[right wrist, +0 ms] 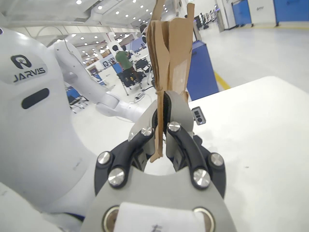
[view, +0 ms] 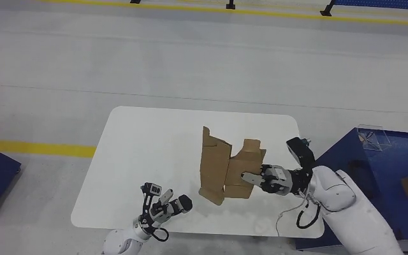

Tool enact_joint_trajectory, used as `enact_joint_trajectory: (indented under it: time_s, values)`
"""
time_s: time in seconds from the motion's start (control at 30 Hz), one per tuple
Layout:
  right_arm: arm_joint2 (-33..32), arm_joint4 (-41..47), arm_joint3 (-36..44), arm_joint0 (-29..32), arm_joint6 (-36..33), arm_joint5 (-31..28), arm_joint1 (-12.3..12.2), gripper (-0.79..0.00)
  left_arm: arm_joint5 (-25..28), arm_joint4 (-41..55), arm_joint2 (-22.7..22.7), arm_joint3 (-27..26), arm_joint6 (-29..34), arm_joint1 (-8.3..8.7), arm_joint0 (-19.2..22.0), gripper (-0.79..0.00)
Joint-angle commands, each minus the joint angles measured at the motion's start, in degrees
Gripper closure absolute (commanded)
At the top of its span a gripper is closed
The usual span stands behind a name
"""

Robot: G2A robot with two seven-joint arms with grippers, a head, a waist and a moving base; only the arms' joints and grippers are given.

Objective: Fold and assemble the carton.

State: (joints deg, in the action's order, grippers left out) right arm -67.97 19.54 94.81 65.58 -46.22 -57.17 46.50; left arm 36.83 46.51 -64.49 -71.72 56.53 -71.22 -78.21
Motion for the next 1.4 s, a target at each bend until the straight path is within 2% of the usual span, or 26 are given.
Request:
enact_joint_trajectory:
  time_s: [0.0, 0.37, 0.43, 0.5, 0.57, 0.6, 0.67, 0.73, 0.9, 1.07, 1.17, 1.2, 1.27, 1.33, 1.37]
  values:
    - [1.1, 7.2, -1.5, -1.1, -2.5, 1.6, -0.4, 0.000, 0.0, 0.0, 0.0, 0.0, 0.0, 0.00, 0.0, -0.785]
    - [1.1, 7.2, -1.5, -1.1, -2.5, 1.6, -0.4, 0.000, 0.0, 0.0, 0.0, 0.0, 0.0, 0.00, 0.0, -0.785]
    - [1.2, 7.3, -1.6, -1.0, -2.2, 2.1, -0.4, 0.000, 0.5, 1.1, -0.2, -1.5, -0.1, -0.08, 0.1, -0.785]
    - [2.3, 11.8, -1.9, -0.7, -3.7, 6.7, -0.3, 0.000, 7.1, 1.9, -2.3, -3.8, 3.2, 0.07, 0.6, -0.785]
    - [3.0, 15.6, -4.0, -1.5, -7.3, 10.2, -0.4, 0.000, 10.3, -4.9, -4.1, -6.1, 0.7, 0.50, 1.7, -0.785]
    - [4.1, 20.2, -5.4, -2.1, -11.3, 13.2, -0.3, 0.000, 11.2, -7.8, -4.3, -8.6, -0.2, 0.77, 1.6, -0.785]
    - [5.0, 25.3, -7.6, -3.6, -16.6, 15.7, -0.1, 0.000, 10.5, -9.3, -4.3, -11.1, 0.4, 1.26, 1.9, -0.785]
    - [6.4, 29.2, -9.6, -5.0, -20.6, 19.7, 0.2, 0.000, 8.9, -14.9, -4.3, -13.2, 2.0, 2.10, 3.2, -0.785]
    - [9.0, 36.8, -12.3, -7.6, -28.7, 27.8, 1.6, 0.000, 2.3, -15.3, -0.6, -16.1, 8.6, 3.44, 6.5, -0.785]
    - [10.1, 39.4, -13.4, -8.5, -34.9, 34.0, 2.9, 0.000, 3.8, -14.2, 3.4, -17.4, 7.2, 3.75, 8.2, -0.785]
    - [10.2, 38.0, -13.9, -8.7, -36.2, 35.3, 3.6, 0.000, 6.2, -14.5, 4.9, -16.5, 4.7, 3.82, 8.9, -0.776]
    - [10.2, 37.6, -14.0, -8.6, -36.6, 35.7, 4.0, 0.000, 6.9, -13.4, 5.8, -15.9, 4.0, 3.82, 9.2, -0.693]
    - [10.0, 37.2, -14.2, -8.6, -37.0, 36.1, 4.5, 0.000, 7.9, -12.8, 6.7, -14.8, 3.0, 3.86, 9.8, -0.376]
    - [9.7, 36.9, -14.4, -8.5, -37.3, 36.4, 4.8, 0.000, 8.9, -11.3, 7.3, -14.0, 2.0, 3.83, 10.0, -0.175]
    - [9.4, 36.6, -14.6, -8.4, -37.6, 36.6, 5.1, 0.000, 9.4, -10.2, 7.6, -13.3, 1.5, 3.81, 10.3, -0.022]
